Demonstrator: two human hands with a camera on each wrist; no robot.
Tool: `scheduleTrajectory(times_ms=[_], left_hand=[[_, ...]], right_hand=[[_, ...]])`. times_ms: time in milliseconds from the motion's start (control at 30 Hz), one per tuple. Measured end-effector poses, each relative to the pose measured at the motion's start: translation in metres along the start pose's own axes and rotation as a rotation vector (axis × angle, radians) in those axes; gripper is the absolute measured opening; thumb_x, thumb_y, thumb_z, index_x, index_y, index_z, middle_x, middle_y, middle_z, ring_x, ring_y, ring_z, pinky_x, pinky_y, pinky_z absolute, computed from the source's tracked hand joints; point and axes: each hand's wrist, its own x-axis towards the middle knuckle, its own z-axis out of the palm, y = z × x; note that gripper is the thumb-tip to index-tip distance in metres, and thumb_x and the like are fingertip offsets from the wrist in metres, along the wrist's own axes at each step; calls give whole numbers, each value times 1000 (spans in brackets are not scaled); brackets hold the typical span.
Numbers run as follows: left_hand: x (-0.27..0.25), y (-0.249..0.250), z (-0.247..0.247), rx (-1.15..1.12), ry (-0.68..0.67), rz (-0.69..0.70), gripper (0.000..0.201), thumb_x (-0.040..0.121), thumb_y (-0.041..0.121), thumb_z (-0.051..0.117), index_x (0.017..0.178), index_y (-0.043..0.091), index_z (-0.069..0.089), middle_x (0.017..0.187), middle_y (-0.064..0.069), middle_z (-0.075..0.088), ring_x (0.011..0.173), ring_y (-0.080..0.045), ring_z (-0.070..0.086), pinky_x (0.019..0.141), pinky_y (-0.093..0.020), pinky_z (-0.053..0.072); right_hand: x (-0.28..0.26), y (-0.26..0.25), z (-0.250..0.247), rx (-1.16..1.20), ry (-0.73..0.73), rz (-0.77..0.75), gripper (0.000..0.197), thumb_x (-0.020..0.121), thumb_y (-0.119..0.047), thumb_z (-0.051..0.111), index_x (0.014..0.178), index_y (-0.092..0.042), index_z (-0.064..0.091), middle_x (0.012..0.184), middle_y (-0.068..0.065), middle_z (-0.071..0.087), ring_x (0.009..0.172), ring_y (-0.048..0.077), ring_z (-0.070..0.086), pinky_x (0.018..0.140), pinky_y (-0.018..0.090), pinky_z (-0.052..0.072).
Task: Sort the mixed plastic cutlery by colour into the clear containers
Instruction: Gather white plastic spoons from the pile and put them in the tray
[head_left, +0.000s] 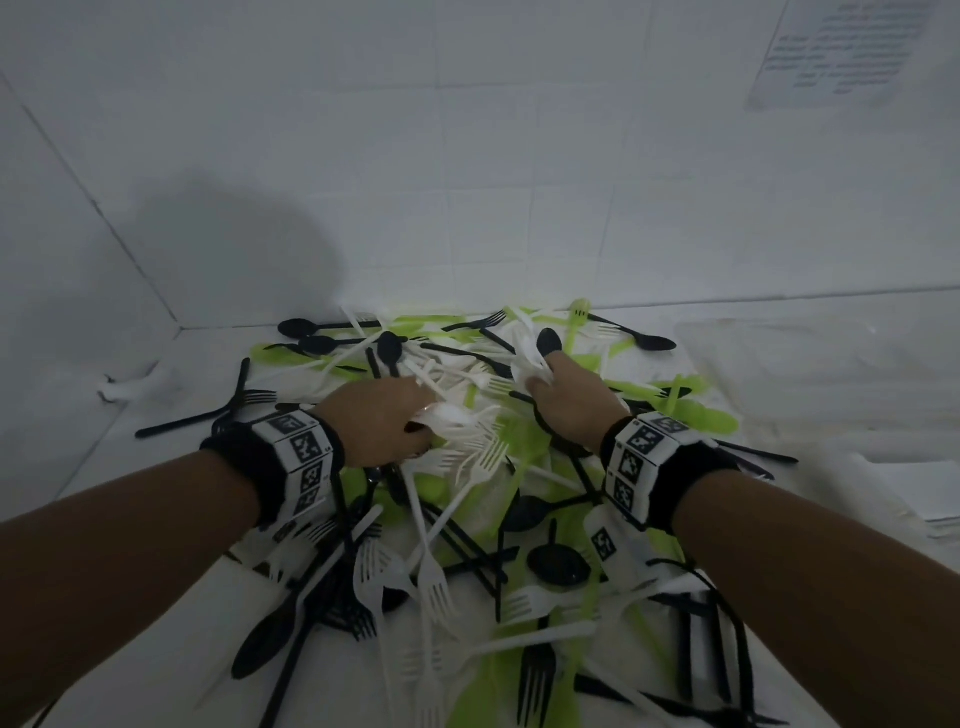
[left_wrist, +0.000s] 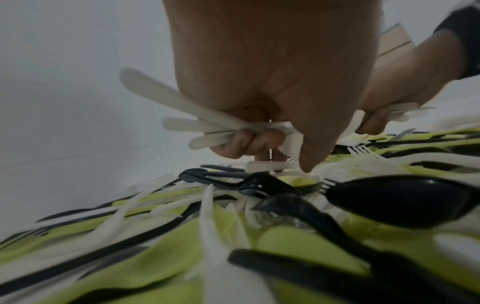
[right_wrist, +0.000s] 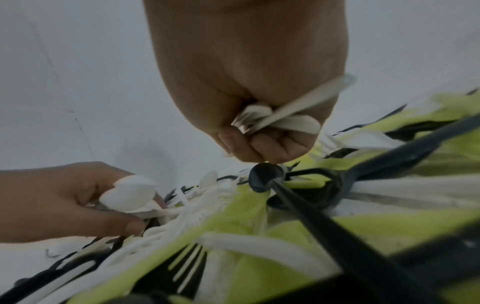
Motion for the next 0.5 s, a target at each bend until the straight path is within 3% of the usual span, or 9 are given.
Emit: scheduleTrajectory(times_ms=[100, 200, 300, 367, 433, 500], left_hand=[[-8, -8, -3, -91, -1, -9, 27, 92, 53, 57, 94, 26, 60, 90, 10, 62, 84, -13, 59, 78, -37, 51], [-11, -15, -8, -113, 1, -30, 21, 95, 45, 58, 84, 29, 50, 82, 11, 57, 78, -13, 56, 70, -34, 45], [-6, -21, -11, -90, 110, -69, 16, 98, 31, 55, 89, 19, 52, 86, 6, 56, 81, -19, 55, 67, -35, 39], [2, -24, -13, -79, 191, -75, 14, 99, 28, 54, 93, 16, 51, 92, 4, 53, 87, -20, 54, 71, -35, 38], [13, -24, -15, -72, 234, -74, 17, 101, 28, 53, 108, 14, 58, 105, 1, 57, 100, -23, 57, 81, -37, 44], [28, -18, -15, -45, 225, -77, 32, 103, 31, 51, 129, 14, 58, 122, -2, 58, 112, -23, 58, 92, -41, 48]], right_hand=[[8, -5, 3, 37, 4, 3, 25, 105, -31, 40, 109, -8, 46, 97, 9, 58, 91, 31, 56, 74, 37, 40], [15, -9, 8, 73, 24, -2, 20, 105, -27, 39, 110, -8, 43, 93, 10, 58, 86, 31, 57, 70, 36, 40], [20, -14, 13, 87, 15, -18, 22, 105, -28, 42, 108, -7, 43, 92, 11, 58, 83, 31, 57, 63, 35, 38], [22, -17, 16, 83, 3, -7, 25, 105, -31, 43, 108, -6, 45, 94, 11, 57, 85, 30, 56, 65, 35, 38], [25, -20, 19, 111, 10, 20, 24, 105, -27, 43, 115, -5, 45, 99, 12, 57, 88, 31, 55, 72, 35, 41], [27, -18, 21, 185, 23, 55, 34, 105, -21, 43, 133, -4, 40, 112, 15, 59, 97, 34, 59, 80, 39, 47]])
